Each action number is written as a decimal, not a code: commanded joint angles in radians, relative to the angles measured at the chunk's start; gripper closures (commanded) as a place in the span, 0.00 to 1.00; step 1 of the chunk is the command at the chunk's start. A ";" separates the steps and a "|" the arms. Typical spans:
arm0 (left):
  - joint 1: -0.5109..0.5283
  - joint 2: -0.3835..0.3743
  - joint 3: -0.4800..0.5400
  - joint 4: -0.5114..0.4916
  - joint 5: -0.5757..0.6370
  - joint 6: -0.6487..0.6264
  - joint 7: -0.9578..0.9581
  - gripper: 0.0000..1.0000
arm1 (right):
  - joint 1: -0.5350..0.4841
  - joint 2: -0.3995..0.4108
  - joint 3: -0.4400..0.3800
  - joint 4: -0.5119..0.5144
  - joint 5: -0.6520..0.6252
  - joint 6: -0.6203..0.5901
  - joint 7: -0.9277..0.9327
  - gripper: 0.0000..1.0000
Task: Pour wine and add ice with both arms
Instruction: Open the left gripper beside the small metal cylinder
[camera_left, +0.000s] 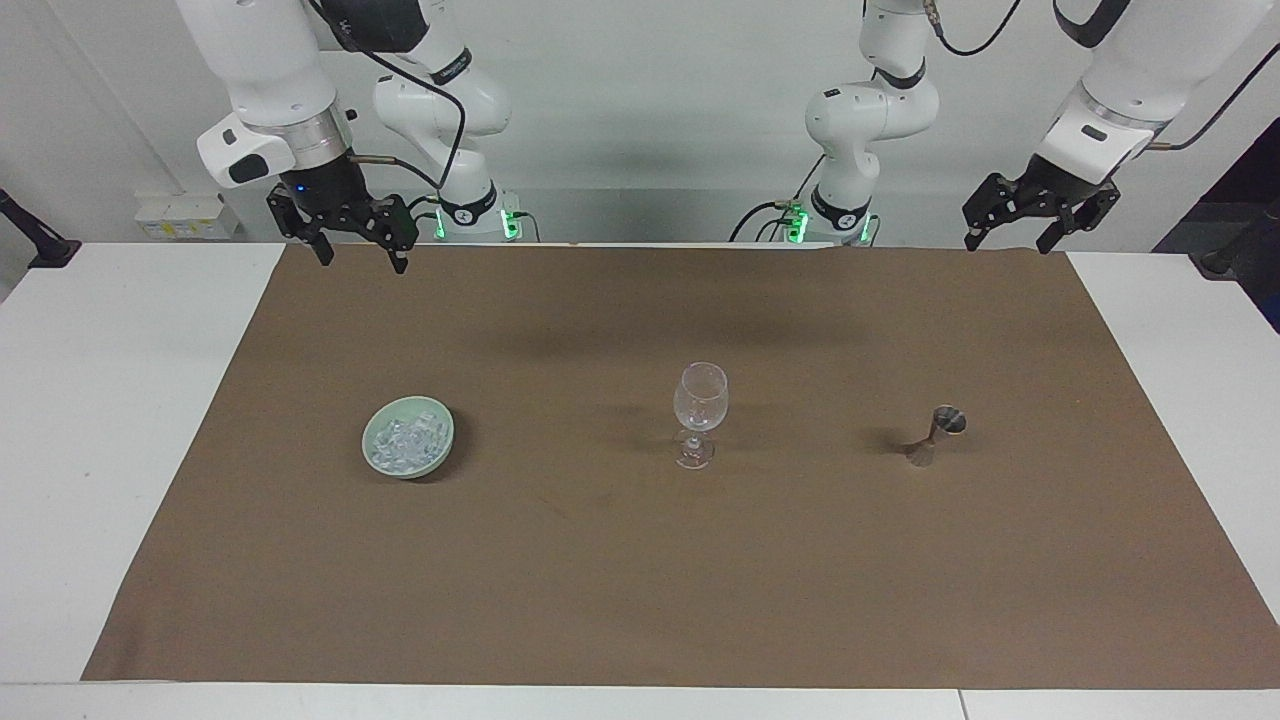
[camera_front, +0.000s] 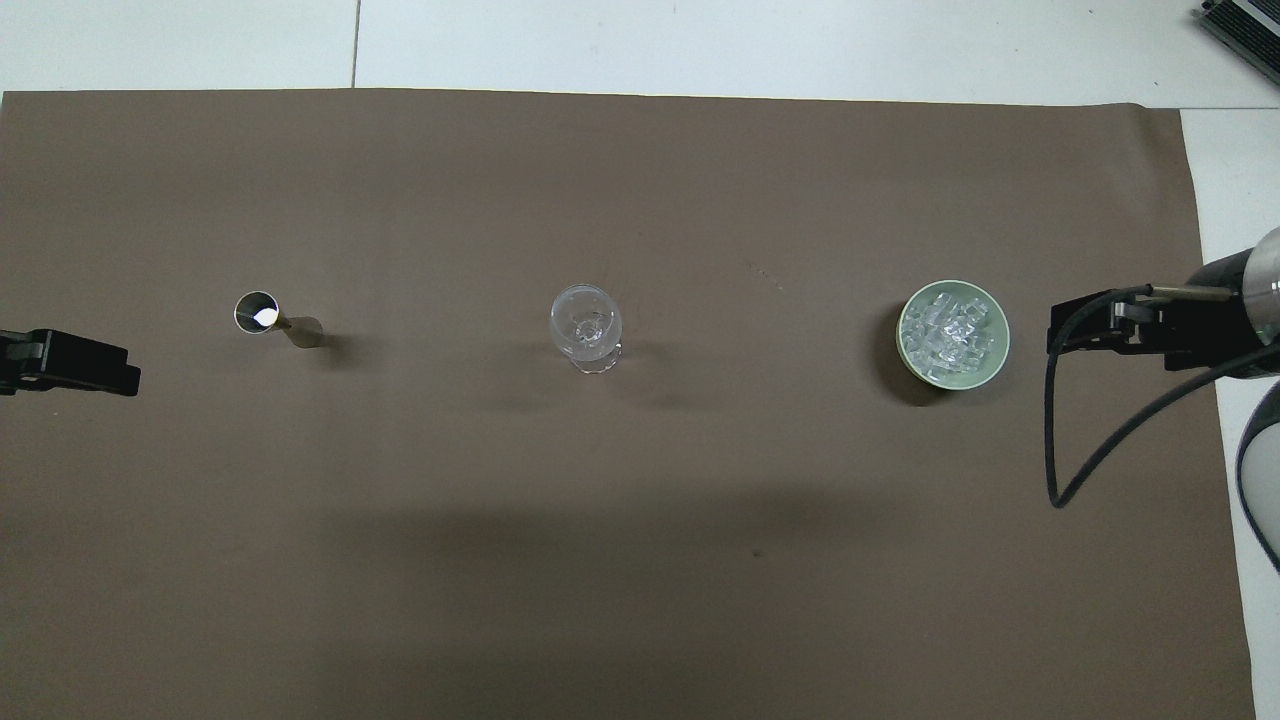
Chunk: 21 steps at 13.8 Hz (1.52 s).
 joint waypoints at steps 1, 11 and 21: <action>-0.011 -0.013 0.004 -0.014 0.019 -0.009 0.008 0.00 | -0.014 -0.004 0.005 -0.006 0.011 0.004 -0.022 0.00; 0.012 0.024 0.008 -0.048 -0.095 0.056 -0.498 0.00 | -0.014 -0.004 0.005 -0.006 0.011 0.004 -0.022 0.00; 0.126 0.113 0.017 -0.074 -0.257 0.073 -0.746 0.00 | -0.015 -0.004 0.005 -0.006 0.011 0.004 -0.022 0.00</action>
